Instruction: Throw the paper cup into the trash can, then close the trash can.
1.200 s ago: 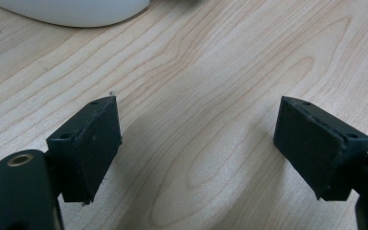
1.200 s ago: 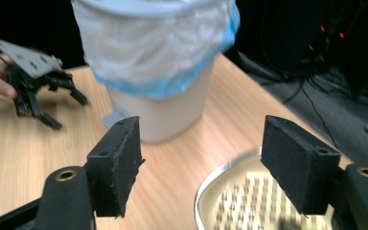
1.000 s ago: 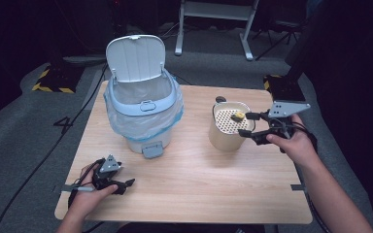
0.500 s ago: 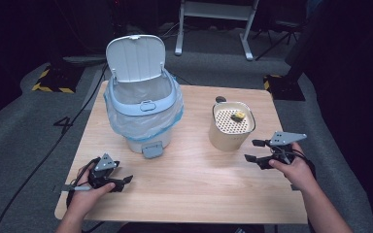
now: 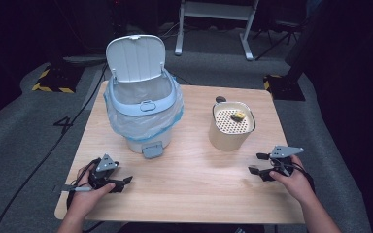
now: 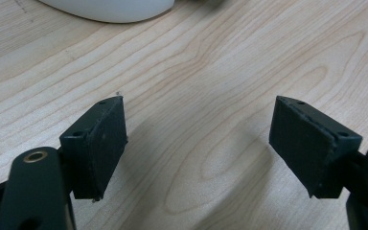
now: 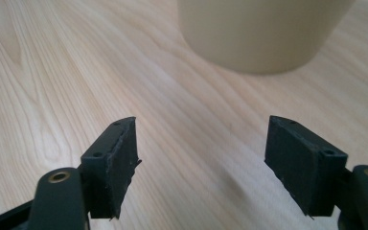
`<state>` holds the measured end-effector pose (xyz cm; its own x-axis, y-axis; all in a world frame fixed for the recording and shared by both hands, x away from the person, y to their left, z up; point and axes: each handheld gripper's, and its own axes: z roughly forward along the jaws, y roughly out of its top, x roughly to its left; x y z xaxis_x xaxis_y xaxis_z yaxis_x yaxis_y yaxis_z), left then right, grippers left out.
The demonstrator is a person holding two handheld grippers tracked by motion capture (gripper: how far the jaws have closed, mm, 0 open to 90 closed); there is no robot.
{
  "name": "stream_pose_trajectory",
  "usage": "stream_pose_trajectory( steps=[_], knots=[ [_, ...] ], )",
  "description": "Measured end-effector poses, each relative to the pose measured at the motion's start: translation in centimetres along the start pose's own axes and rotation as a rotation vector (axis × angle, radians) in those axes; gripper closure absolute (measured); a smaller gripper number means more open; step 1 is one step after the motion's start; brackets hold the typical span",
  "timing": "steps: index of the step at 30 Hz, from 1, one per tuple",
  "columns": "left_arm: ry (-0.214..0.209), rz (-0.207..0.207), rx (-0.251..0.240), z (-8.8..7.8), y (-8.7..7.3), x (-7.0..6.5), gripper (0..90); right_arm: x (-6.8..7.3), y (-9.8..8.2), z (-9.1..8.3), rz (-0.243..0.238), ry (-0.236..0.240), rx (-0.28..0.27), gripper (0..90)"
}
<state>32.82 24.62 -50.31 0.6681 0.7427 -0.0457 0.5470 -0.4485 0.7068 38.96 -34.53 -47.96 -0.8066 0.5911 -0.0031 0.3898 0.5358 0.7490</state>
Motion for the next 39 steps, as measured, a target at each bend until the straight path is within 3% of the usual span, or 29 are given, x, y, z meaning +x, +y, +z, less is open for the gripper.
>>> stream_pose_trajectory(
  steps=[9, 16, 22, 26, 31, 39],
  knots=[
    [-0.01, -0.007, 0.0, 0.1, 0.0, -0.1, 21.1, 0.2, -2.1, 0.7, 0.005, -0.009, 0.043, 23.7],
    [0.009, 0.005, 0.006, 0.2, 0.0, -0.2, 20.5, 0.2, -2.5, 0.8, 0.013, -0.019, 0.009, 21.1],
    [0.0, -0.018, -0.046, -0.5, 0.1, 0.0, 21.3, 0.1, -2.5, 0.8, 0.015, -0.014, 0.01, 20.9],
    [-0.031, -0.052, -0.095, -2.1, 0.4, 0.3, 23.5, 0.2, -2.5, 0.8, 0.015, -0.015, 0.01, 20.8],
    [-0.082, -0.032, -0.161, -4.6, 0.8, 0.9, 27.1, 0.1, -2.5, 0.8, 0.015, -0.015, 0.01, 20.8],
    [-0.099, -0.007, -0.266, -8.8, 3.1, 2.3, 28.5, 0.1, -2.5, 0.8, 0.016, -0.014, 0.009, 20.7]
  ],
)
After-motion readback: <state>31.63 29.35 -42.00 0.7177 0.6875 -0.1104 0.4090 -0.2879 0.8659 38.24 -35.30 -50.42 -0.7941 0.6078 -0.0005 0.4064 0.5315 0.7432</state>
